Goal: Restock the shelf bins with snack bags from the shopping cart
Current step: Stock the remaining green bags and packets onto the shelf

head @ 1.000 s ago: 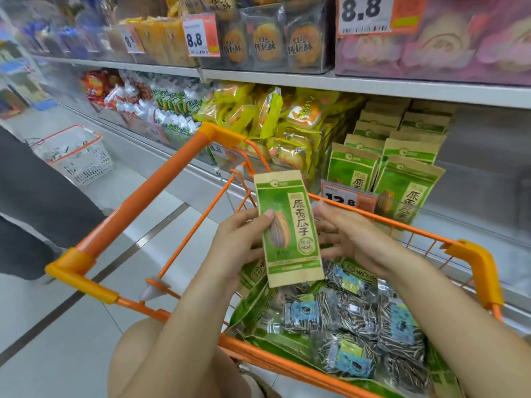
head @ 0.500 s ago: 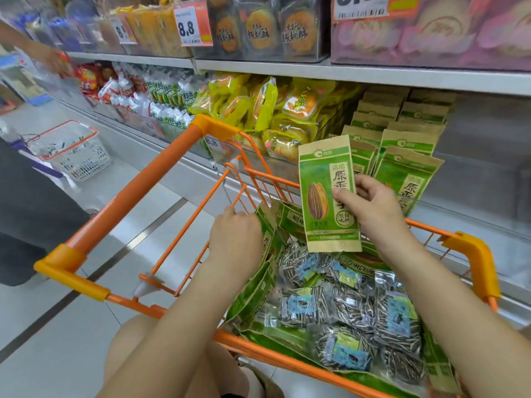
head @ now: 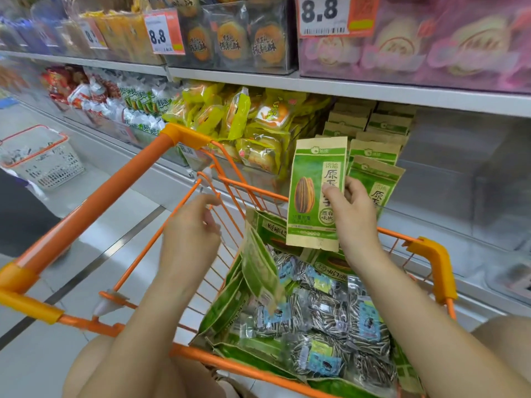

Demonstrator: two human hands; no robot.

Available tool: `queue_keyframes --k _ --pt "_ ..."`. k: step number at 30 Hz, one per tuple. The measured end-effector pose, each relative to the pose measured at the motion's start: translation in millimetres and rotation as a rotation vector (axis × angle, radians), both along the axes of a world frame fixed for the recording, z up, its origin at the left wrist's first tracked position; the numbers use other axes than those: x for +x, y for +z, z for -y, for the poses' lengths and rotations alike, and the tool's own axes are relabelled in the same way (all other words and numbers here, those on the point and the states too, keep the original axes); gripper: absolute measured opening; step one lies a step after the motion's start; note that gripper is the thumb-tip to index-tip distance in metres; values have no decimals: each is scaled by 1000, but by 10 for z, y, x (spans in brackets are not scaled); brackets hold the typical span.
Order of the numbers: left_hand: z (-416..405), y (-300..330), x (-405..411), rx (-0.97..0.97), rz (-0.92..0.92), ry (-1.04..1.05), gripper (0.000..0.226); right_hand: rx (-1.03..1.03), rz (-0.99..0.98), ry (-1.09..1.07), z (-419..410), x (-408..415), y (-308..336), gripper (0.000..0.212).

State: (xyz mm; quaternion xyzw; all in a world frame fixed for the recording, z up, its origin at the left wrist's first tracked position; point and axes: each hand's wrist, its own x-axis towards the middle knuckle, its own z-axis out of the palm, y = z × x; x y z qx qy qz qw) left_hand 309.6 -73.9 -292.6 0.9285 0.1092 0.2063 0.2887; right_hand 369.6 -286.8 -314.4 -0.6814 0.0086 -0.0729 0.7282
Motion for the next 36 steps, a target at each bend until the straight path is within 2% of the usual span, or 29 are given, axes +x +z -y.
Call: queue_keyframes --k 1,2,4,7,11,13,15,17,19,21,23,25,28,30,33,34,36 --pt "1 73 10 -78 31 10 35 -3 -2 -9 -5 4 -2 24" --pt "33 109 25 -65 8 2 29 -9 -6 -10 -7 6 -1 25" --pt "134 62 68 141 -196 -71 23 -18 -6 -11 -8 14 3 21" --pt "295 -204 144 395 -579 -279 38 -6 -8 -11 12 2 10 16" --pt "414 -486 224 511 -830 -423 52 -27 13 -24 42 5 35 14" --pt "488 -560 239 658 -760 -504 58 -51 29 -45 68 17 48 12" --pt "604 -625 237 877 -621 -711 66 -67 33 -67 100 37 64 12" --pt "740 -674 204 1080 -596 -915 75 -55 23 -87 133 59 79 13" --pt "832 -764 177 1284 -607 -987 78 -37 -6 -99 152 70 91 14" --pt "855 -801 181 1390 -585 -1014 71 -33 -31 -97 164 81 82 17" --pt "828 -725 178 1361 -569 -1023 49 -50 -43 -84 168 84 70 27" --pt "743 -559 174 1230 -570 -981 34 -68 -52 -55 163 83 79 35" --pt "486 -171 163 839 -554 -799 35 -90 -78 -13 168 76 93 39" --pt "290 74 145 530 -339 -646 31 -107 -86 6 180 69 87 36" --pt "190 317 102 141 248 -479 33 -124 -133 72 171 71 78 19" --pt "228 351 110 83 362 -464 37 -107 -167 107 174 73 70 13" --pt "370 349 154 96 470 -520 35 75 -312 229 172 49 85 16"
